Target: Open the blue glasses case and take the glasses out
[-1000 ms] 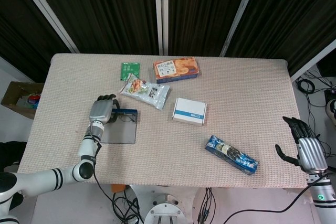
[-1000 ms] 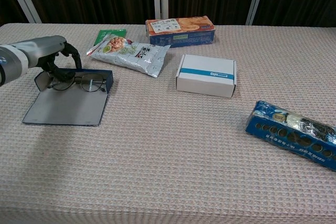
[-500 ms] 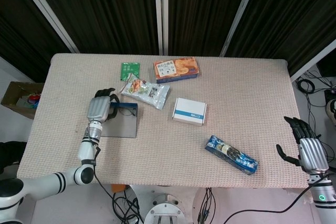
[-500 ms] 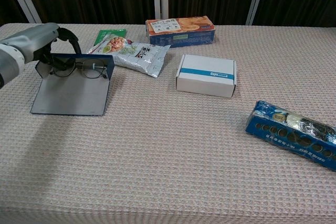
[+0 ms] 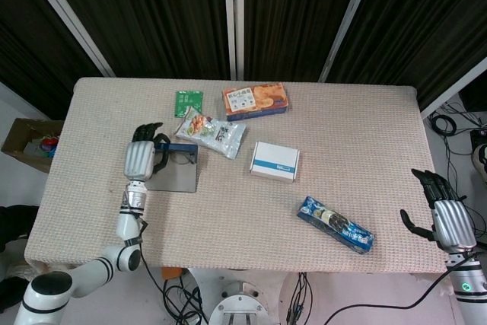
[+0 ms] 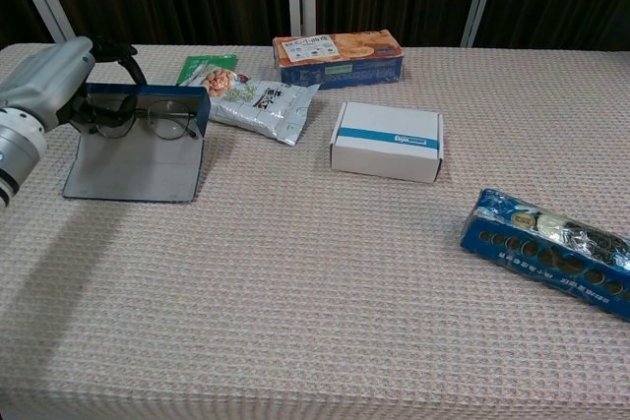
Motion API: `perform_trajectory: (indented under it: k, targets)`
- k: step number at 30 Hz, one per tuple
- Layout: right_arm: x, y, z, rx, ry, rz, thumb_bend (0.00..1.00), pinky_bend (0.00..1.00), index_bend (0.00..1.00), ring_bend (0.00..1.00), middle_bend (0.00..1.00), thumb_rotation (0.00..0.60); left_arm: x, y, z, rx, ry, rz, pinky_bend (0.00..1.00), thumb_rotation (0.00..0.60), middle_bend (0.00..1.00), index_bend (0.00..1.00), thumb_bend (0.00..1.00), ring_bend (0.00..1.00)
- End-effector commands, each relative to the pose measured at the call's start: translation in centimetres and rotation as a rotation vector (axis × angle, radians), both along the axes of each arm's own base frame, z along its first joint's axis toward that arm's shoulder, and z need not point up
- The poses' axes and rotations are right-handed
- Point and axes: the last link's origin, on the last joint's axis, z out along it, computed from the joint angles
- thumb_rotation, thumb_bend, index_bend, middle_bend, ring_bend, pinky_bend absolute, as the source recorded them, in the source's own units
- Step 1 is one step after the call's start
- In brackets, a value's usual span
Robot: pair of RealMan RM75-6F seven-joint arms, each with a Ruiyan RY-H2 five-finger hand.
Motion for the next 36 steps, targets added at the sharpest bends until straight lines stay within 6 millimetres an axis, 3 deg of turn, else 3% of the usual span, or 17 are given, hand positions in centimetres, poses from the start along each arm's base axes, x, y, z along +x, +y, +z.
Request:
perform_trajectory:
  k: [1, 12, 18, 23, 28, 32, 36]
  targets:
    - [0.0, 0.0, 0.0, 0.0, 0.0, -0.001, 0.3, 0.1, 0.08, 0.04, 0.13, 0.6, 0.6, -0.2, -0.4, 0.029, 0.009, -0.046, 0.12, 0.6, 0.17, 0.51, 0.5, 0.11]
    - [-0.2, 0.0, 0.1, -0.001, -0.001, -0.006, 0.3, 0.1, 0.08, 0.04, 0.13, 0.6, 0.8, 1.0, -0.7, -0.008, 0.028, -0.026, 0.12, 0.6, 0.16, 0.46, 0.49, 0.11]
    - [-0.3, 0.1, 0.1, 0.0, -0.002, -0.006, 0.3, 0.1, 0.08, 0.04, 0.13, 0.6, 1.0, 1.7, -0.3, -0.117, -0.021, 0.025, 0.12, 0.6, 0.15, 0.21, 0.48, 0.11]
    - [-0.4, 0.1, 0.1, 0.0, -0.005, -0.005, 0.3, 0.1, 0.08, 0.04, 0.13, 0.6, 1.1, 1.6, 1.1, -0.159, -0.029, 0.048, 0.12, 0.6, 0.14, 0.14, 0.41, 0.11]
    - [-0.4, 0.0, 0.1, 0.002, -0.008, 0.001, 0.3, 0.1, 0.08, 0.04, 0.13, 0.6, 0.8, 0.6, 2.7, -0.18, 0.01, 0.059, 0.12, 0.6, 0.14, 0.14, 0.34, 0.11]
    - [-0.2, -0.1, -0.1, 0.007, -0.009, 0.011, 0.3, 0.1, 0.08, 0.04, 0.13, 0.6, 0.6, -1.3, 3.9, -0.232, 0.06, 0.058, 0.12, 0.6, 0.13, 0.27, 0.34, 0.11]
    - [-0.3, -0.2, -0.2, 0.011, -0.011, 0.01, 0.3, 0.1, 0.08, 0.04, 0.13, 0.6, 0.4, -3.6, 3.7, -0.305, 0.153, 0.038, 0.12, 0.6, 0.13, 0.34, 0.34, 0.11]
